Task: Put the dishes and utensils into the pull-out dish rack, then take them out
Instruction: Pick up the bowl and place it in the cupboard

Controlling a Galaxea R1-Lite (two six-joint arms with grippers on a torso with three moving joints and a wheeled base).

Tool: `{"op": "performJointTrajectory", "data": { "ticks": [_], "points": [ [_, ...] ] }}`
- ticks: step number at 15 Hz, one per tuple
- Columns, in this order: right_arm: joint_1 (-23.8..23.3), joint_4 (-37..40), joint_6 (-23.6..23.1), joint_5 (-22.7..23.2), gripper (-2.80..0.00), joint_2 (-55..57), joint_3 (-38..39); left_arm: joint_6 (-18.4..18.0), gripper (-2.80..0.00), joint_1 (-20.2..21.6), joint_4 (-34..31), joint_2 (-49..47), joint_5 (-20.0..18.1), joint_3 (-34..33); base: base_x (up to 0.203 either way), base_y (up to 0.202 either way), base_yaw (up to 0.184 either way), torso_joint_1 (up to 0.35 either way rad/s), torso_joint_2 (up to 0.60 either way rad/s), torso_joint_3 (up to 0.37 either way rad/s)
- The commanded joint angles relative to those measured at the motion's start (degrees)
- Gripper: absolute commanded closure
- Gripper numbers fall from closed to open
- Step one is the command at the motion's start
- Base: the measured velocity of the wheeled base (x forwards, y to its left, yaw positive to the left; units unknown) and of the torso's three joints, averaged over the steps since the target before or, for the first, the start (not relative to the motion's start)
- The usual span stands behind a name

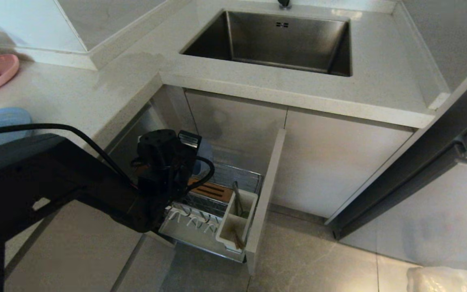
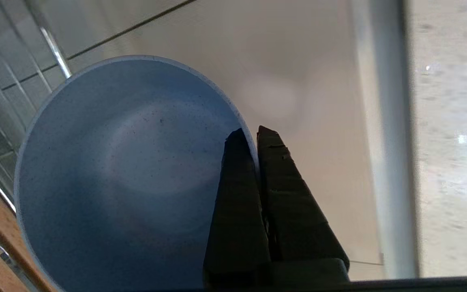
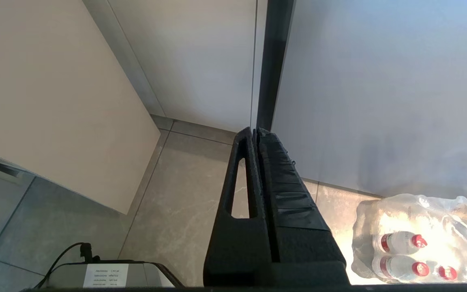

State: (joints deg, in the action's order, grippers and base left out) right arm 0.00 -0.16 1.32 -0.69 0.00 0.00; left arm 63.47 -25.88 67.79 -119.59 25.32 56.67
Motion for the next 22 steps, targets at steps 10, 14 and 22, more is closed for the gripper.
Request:
{"op": "performJointTrajectory", "data": {
  "ticks": [10,14,22],
  "points": [
    [0.0,0.0,0.0,0.0,0.00,0.1,0.0,0.9,0.00,0.3,8.8,-9.0,-3.4,2.6,0.000,0.000,0.000,0.000,0.00,0.000],
    [0.0,0.0,0.0,0.0,0.00,0.1,0.0,1.0,0.00,1.1,11.4,-10.2,-5.3,2.7,0.000,0.000,0.000,0.000,0.00,0.000],
    [0.0,0.0,0.0,0.0,0.00,0.0,0.0,2.2,0.00,2.4,13.5,-13.6,-5.5,4.6,0.000,0.000,0.000,0.000,0.00,0.000]
  ]
}}
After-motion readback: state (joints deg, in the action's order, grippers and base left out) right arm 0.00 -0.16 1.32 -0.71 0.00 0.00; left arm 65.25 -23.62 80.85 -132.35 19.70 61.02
